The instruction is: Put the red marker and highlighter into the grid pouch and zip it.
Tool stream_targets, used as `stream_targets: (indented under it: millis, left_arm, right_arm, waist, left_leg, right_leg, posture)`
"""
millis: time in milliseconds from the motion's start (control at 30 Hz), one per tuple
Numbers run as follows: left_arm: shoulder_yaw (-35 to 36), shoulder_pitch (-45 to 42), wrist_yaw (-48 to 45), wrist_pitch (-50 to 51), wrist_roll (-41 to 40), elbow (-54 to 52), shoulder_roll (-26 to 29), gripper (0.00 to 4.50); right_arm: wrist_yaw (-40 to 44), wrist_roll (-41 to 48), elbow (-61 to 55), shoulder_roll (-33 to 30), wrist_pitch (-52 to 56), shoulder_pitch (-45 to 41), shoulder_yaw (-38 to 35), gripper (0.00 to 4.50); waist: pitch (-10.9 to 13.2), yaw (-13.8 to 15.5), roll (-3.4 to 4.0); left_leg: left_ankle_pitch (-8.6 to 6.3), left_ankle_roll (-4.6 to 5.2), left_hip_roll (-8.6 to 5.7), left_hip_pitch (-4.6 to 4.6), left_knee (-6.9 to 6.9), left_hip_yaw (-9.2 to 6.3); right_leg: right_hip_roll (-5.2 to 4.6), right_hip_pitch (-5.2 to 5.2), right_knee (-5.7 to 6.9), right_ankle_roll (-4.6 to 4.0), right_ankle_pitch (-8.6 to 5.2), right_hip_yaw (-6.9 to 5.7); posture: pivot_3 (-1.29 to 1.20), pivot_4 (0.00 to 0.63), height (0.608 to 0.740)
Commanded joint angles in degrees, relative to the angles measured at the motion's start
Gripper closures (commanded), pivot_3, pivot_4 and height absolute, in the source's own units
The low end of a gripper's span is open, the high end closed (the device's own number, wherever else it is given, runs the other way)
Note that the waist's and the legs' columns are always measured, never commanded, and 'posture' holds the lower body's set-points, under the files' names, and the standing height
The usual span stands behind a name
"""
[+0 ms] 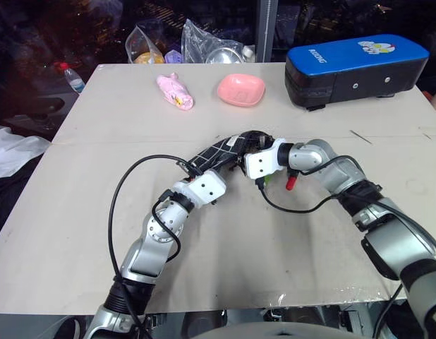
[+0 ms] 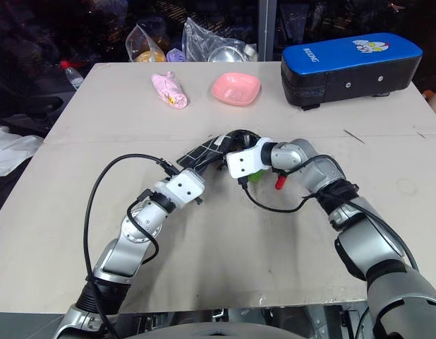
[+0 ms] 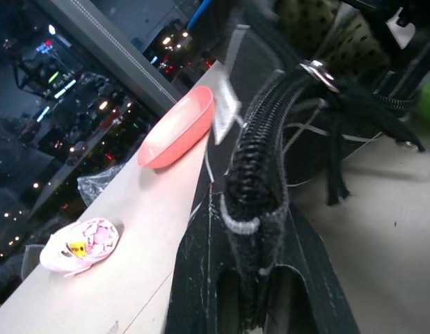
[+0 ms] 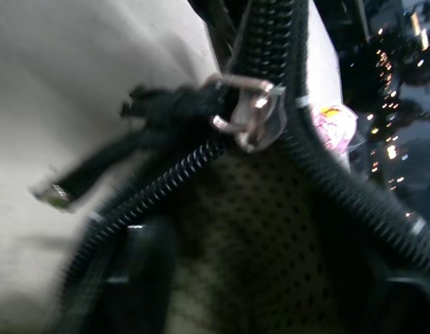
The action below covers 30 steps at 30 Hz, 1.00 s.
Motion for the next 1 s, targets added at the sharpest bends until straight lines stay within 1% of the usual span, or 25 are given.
stream_targets:
  millis: [33,167,300,367,433,533,600,733,800,867,1000]
  left_arm:
    - [1.19,-0.37,0.75,0.18,-0.89,-1.57,-0.53,4.5]
    - [1.43,0.05,0.96,0.64,-1.1,-1.66,-0.85,4.5]
    - [2.31,0.75,1.1,0.89,-1.41,-2.08,-0.75,4.5]
    - [2.6,1.07,1.08,0.94,-1.48,-2.34,-0.81,4.5]
    - [2.85,1.32,0.99,0.96,-1.59,-2.56,-0.84,4.5]
    - [3.34,1.35,1.13,1.22,-2.14,-2.69,-0.92,4.5]
    - [3.52,1.3,1.21,1.36,-2.46,-2.69,-0.93,4.5]
    - [3.63,1.26,1.28,1.38,-2.82,-2.51,-0.79,4.5]
    - [3.58,1.26,1.31,1.36,-2.92,-2.36,-0.78,4.5]
    - [3.41,1.23,1.36,1.38,-2.92,-2.19,-0.97,4.5]
    - [3.04,1.07,1.38,1.26,-2.91,-1.82,-1.29,4.5]
  right_arm:
    - [-4.13,-2.56,0.38,0.52,-2.07,-1.34,-0.63,0.09]
    - [-6.16,-0.51,-1.42,0.48,-0.33,0.07,-4.19,0.09]
    - [-0.4,10.61,-8.52,-0.6,6.28,4.71,-11.34,0.09]
    - [2.93,15.8,-14.59,-1.45,11.93,8.51,-14.65,0.09]
    - [4.93,20.66,-21.71,-1.73,20.05,12.8,-18.04,0.09]
    - [5.01,24.76,-30.74,-1.75,31.04,18.9,-21.9,0.09]
    - [3.37,25.87,-35.87,-1.2,37.62,22.68,-23.7,0.09]
    - [-2.47,26.54,-45.17,1.67,52.03,28.8,-26.76,0.09]
    - [-7.3,26.59,-50.66,4.91,62.64,31.82,-28.71,0.09]
    - [-11.0,26.22,-54.48,7.5,70.79,33.6,-29.85,0.09]
    - [-17.07,26.65,-57.27,13.78,82.39,34.22,-31.82,0.09]
  waist:
    - [0.0,0.01,0.0]
    - [0.0,0.04,0.0]
    - [0.0,0.17,0.0]
    - [0.0,0.29,0.0]
    - [0.0,0.27,0.0]
    - [0.0,0.2,-0.01]
    - [0.0,0.12,-0.01]
    - [-0.01,0.09,-0.01]
    - [-0.01,0.13,-0.01]
    - [-0.01,0.17,-0.01]
    - [-0.02,0.13,-0.02]
  left_leg:
    - [0.0,0.0,0.0,0.0,0.0,0.02]
    - [0.0,0.0,0.0,0.0,0.0,0.07]
    - [0.0,0.0,0.0,0.0,0.0,0.06]
    - [0.0,0.0,0.0,0.0,0.0,0.07]
    - [0.0,0.0,0.0,-0.01,0.0,0.07]
    - [0.0,0.0,0.01,0.0,0.0,0.04]
    - [-0.01,0.01,0.01,0.01,-0.01,0.03]
    - [-0.01,0.01,0.0,0.02,-0.03,0.0]
    - [-0.01,0.01,0.0,0.01,-0.04,-0.02]
    - [-0.01,0.01,0.0,0.01,-0.05,-0.03]
    - [-0.01,0.01,-0.02,0.01,-0.06,-0.11]
  right_leg:
    - [0.0,-0.01,0.0,0.0,0.0,0.02]
    - [-0.01,-0.04,0.02,0.0,0.0,0.08]
    - [0.0,-0.04,0.02,0.0,0.0,0.09]
    - [-0.01,-0.04,0.01,0.0,0.0,0.1]
    - [-0.03,-0.03,0.01,0.01,0.01,0.11]
    - [-0.02,-0.03,0.03,0.01,0.01,0.12]
    - [-0.01,-0.04,0.05,0.0,0.01,0.11]
    - [0.0,-0.04,0.05,0.0,0.01,0.13]
    - [0.01,-0.05,0.05,0.0,0.01,0.12]
    - [0.0,-0.06,0.05,0.0,0.01,0.15]
    - [0.01,-0.06,0.06,0.0,0.01,0.15]
  posture:
    - [0.0,0.15,0.717]
    - [0.0,0.15,0.717]
    - [0.0,0.15,0.717]
    - [0.0,0.15,0.717]
    - [0.0,0.15,0.717]
    - [0.0,0.15,0.717]
    - [0.0,0.15,0.717]
    - [0.0,0.15,0.717]
    - [0.0,0.15,0.717]
    - [0.0,0.15,0.717]
    - [0.0,0.15,0.717]
